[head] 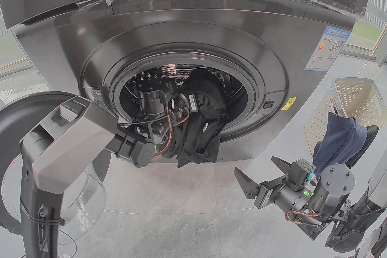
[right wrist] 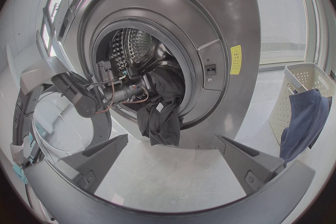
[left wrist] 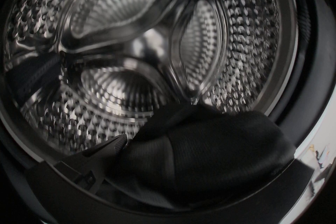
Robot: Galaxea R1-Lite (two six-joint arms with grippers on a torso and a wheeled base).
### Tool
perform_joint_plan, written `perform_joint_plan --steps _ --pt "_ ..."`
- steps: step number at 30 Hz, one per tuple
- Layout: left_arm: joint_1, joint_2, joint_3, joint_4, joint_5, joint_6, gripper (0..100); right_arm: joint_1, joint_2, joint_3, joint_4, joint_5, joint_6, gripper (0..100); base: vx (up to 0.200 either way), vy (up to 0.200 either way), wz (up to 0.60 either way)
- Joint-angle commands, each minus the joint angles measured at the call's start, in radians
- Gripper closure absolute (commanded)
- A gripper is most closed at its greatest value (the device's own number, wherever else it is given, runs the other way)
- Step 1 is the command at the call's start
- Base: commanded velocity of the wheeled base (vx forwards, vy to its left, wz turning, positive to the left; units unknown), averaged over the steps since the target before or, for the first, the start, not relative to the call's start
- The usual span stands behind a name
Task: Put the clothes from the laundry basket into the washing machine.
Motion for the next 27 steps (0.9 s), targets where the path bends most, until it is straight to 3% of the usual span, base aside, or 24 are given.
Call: perform_joint_plan --steps 1,8,9,17,19,21,22,23,27 --pt "-0.037 -0.192 0.250 0.135 -0.089 -0.050 0 0.008 0.002 0.000 -0.001 0.001 0.000 0 0.000 0.000 0.00" --pt "-0.054 -0.134 0.289 0.131 -0.101 -0.033 0 0.010 0.002 -0.002 -0.001 0.003 0.000 0 0.000 0.000 0.00" --pt "-0.054 -0.121 0.284 0.131 -0.101 -0.028 100 0.010 0.002 -0.002 -0.001 0.003 0.000 0 0.000 0.000 0.00" --pt "-0.051 -0.042 0.178 0.135 -0.087 -0.031 100 0.010 0.002 -0.005 -0.001 0.003 0.000 0 0.000 0.000 0.00" --pt "-0.041 -0.016 0.097 0.133 -0.061 -0.034 100 0.010 0.002 -0.010 -0.001 0.003 0.001 0 0.000 0.000 0.00" --pt "-0.032 0.006 0.011 0.125 -0.012 -0.056 100 0.010 0.002 -0.011 -0.001 0.003 0.000 0 0.000 0.000 0.00" --pt "-0.032 0.006 0.011 0.125 -0.012 -0.056 100 0.010 0.002 -0.011 -0.001 0.003 0.000 0 0.000 0.000 0.00" --pt "-0.026 0.023 -0.073 0.112 0.017 -0.084 100 0.010 0.002 -0.011 -0.001 0.003 0.000 0 0.000 0.000 0.00" --pt "-0.023 0.030 -0.156 0.081 0.023 -0.100 100 0.010 0.002 -0.011 -0.001 0.003 0.001 0 0.000 0.000 0.00"
